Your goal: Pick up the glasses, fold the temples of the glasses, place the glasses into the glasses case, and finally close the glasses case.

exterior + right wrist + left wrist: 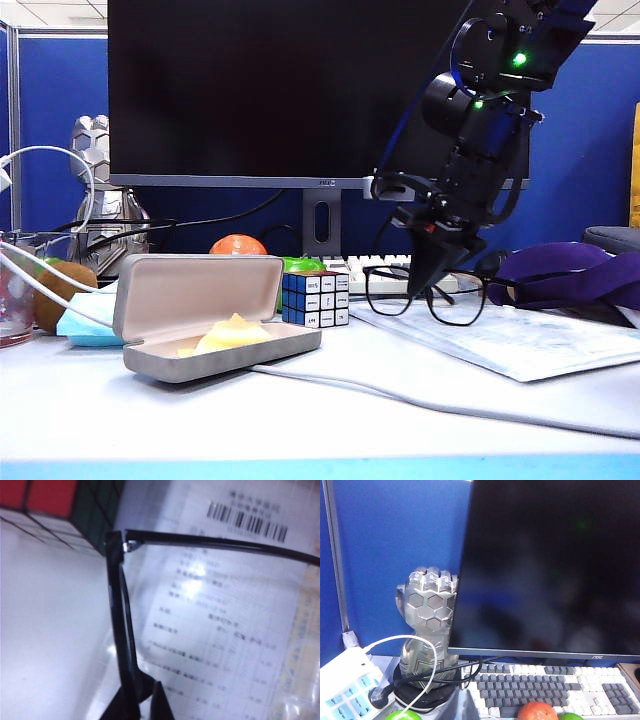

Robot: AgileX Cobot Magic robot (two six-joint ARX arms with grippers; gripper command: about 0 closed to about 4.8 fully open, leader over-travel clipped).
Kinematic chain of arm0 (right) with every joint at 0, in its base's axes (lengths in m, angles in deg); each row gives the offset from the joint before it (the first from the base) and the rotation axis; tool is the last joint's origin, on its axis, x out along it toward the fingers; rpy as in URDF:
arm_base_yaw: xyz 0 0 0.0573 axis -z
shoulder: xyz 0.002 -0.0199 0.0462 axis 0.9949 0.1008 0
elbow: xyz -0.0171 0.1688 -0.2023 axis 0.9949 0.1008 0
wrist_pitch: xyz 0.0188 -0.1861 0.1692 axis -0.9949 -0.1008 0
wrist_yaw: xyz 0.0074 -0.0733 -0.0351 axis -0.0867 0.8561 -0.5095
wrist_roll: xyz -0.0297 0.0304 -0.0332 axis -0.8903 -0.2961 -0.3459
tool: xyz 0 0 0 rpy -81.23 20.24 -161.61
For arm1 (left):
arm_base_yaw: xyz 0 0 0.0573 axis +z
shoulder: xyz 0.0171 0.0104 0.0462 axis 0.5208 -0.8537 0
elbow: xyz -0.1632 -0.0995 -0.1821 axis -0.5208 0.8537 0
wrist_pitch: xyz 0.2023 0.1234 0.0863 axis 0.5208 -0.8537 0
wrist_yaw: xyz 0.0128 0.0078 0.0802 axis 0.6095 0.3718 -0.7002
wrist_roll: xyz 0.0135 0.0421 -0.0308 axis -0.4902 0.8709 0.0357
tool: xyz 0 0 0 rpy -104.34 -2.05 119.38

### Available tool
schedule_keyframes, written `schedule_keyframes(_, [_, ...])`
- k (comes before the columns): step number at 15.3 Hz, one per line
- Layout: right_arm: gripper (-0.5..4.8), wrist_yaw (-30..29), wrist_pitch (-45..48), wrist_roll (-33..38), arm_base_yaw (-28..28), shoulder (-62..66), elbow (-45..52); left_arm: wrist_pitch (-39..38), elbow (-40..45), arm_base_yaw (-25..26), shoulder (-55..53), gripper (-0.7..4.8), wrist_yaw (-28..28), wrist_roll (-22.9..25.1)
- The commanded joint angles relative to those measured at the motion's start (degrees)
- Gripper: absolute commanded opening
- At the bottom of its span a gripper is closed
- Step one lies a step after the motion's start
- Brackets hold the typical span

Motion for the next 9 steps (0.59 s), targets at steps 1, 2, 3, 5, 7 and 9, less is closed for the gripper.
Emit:
schedule_keyframes(1, [-0.04, -5.14, 0.13, 0.15, -0.11, -3.45, -0.11, 0.33, -0.37, 0.00, 0.02, -0.06, 0.31, -0.15])
schedule_keyframes(2, [-0.04, -7.06, 0.17, 0.15, -0.11, -5.55, -0.11, 0.35, -0.37, 0.00, 0.02, -0.05, 0.31, -0.15])
schedule_keyframes(3, [-0.04, -8.31, 0.24, 0.15, -0.11, -8.11, -0.11, 0.33, -0.37, 0.00, 0.04, -0.05, 0.35, -0.17])
schedule_keyframes(5, [-0.05, -13.92, 0.70, 0.20, -0.11, -14.12, -0.11, 0.39, -0.37, 0.00, 0.02, -0.06, 3.58, -0.83])
schedule_keyframes(7, [-0.05, -23.89, 1.73, 0.20, -0.11, -21.18, -0.11, 1.55, -0.37, 0.00, 0.02, -0.06, 7.89, -7.34])
schedule_keyframes(9, [-0.05, -31.93, 5.73, 0.15, -0.11, -27.02, -0.09, 5.57, -0.39, 0.00, -0.33, -0.06, 12.44, -13.25])
